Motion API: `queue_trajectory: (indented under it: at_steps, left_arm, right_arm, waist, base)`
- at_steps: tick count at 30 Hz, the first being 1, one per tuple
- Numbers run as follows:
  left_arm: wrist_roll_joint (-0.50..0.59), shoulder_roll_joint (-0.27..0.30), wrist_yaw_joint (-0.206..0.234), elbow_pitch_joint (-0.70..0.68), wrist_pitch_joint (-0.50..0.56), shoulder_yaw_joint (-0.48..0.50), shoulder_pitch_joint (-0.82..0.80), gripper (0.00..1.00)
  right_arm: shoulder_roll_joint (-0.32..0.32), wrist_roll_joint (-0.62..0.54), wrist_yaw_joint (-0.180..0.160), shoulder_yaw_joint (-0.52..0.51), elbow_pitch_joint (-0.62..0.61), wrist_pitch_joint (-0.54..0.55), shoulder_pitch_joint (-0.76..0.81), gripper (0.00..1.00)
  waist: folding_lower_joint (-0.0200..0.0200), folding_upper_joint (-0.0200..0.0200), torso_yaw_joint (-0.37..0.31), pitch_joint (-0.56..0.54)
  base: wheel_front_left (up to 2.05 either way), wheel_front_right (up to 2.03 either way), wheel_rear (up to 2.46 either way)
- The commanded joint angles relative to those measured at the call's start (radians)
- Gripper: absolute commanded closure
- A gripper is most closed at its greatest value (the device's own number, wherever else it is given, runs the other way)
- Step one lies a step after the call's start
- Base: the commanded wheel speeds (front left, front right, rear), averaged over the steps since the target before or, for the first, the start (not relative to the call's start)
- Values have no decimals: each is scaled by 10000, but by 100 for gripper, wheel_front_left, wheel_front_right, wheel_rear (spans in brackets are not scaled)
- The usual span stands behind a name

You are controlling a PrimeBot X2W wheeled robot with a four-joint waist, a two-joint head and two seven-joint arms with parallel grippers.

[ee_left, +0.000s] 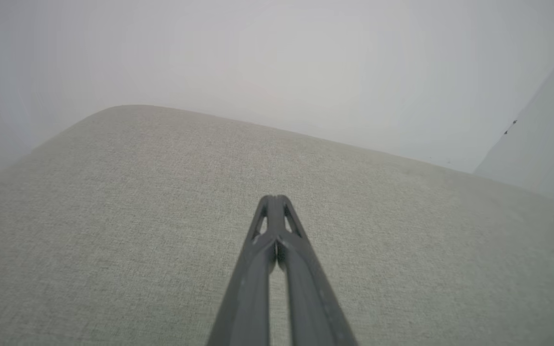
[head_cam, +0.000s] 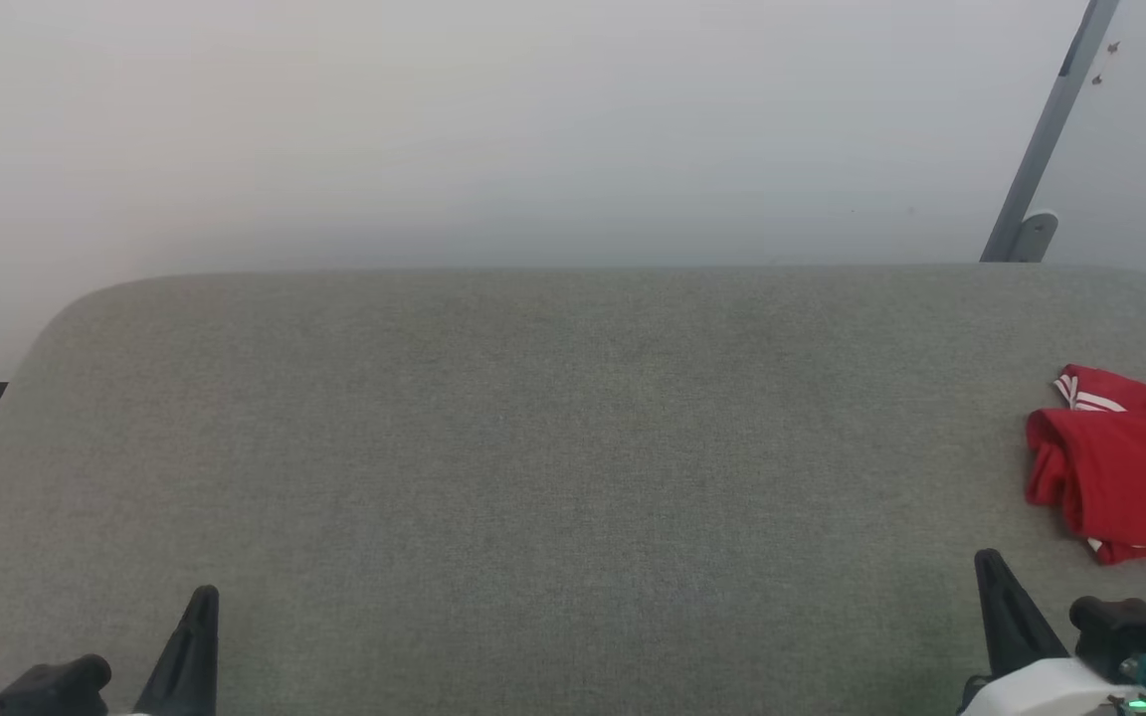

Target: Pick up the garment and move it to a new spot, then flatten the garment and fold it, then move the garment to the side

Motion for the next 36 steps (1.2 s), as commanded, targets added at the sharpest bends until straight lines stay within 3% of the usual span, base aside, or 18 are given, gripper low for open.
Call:
queue_trajectory:
  at_steps: [1, 20, 36]
  left_arm:
    - [-421, 65, -2, -143, 106, 95, -225, 100]
    - [-3067, -483, -10, -187, 976, 286, -720, 100]
    - [-4805, -848, -16, -207, 1540, 408, -1050, 100]
  right_arm:
    - [-50, 536, 0, -81, -126, 145, -289, 100]
    - [88, 4035, -2, -34, -428, 930, -517, 100]
    - [176, 6291, -4, -57, -557, 1486, -713, 100]
  waist:
    - [0, -1, -6, 10]
    - [0, -1, -73, 122]
    - [0, -1, -126, 210]
  base:
    - [0, 0, 0]
    - [0, 0, 0]
    - [0, 0, 0]
